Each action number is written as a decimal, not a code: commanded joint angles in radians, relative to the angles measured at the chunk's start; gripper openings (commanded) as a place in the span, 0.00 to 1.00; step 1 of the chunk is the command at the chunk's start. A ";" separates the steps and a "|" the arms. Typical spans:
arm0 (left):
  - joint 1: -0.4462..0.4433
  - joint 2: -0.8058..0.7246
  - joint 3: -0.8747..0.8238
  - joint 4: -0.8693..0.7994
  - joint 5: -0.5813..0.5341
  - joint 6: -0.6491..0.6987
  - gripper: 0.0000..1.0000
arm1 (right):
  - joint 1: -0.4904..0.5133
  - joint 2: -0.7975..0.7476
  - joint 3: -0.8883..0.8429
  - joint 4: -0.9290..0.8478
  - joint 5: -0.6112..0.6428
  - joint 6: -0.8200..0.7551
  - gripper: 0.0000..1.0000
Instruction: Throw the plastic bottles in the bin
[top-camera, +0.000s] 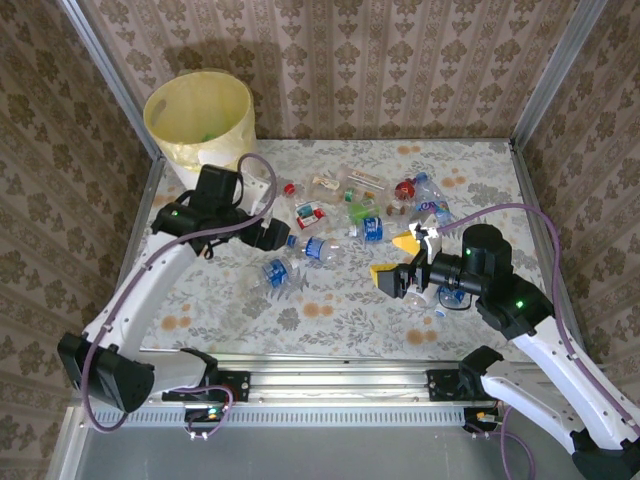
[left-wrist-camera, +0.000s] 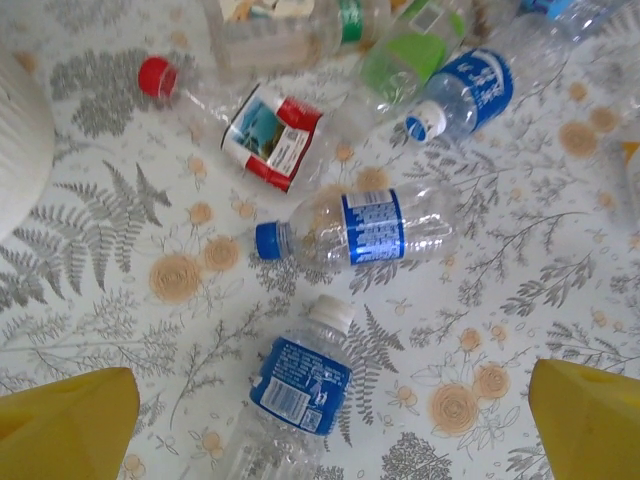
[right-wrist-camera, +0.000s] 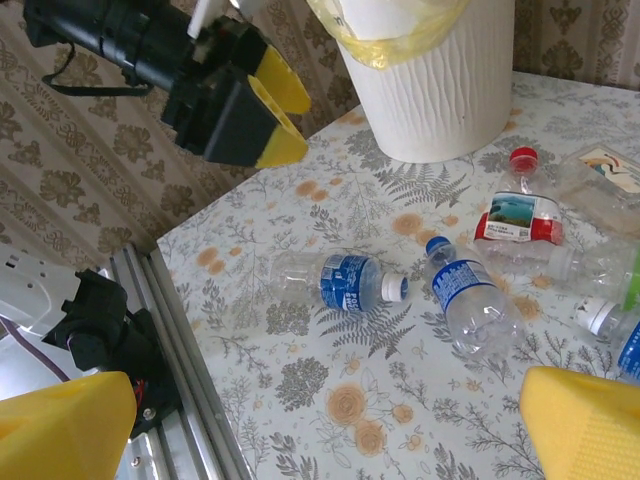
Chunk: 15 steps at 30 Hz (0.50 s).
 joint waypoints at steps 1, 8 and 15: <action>-0.006 0.040 -0.008 -0.026 -0.051 -0.063 1.00 | 0.008 -0.005 0.016 -0.018 -0.008 0.000 1.00; -0.061 0.147 -0.035 -0.035 -0.058 -0.107 1.00 | 0.009 -0.014 0.021 -0.034 0.002 0.001 1.00; -0.080 0.248 -0.038 -0.056 -0.065 -0.123 1.00 | 0.011 -0.011 0.017 -0.037 0.006 0.004 1.00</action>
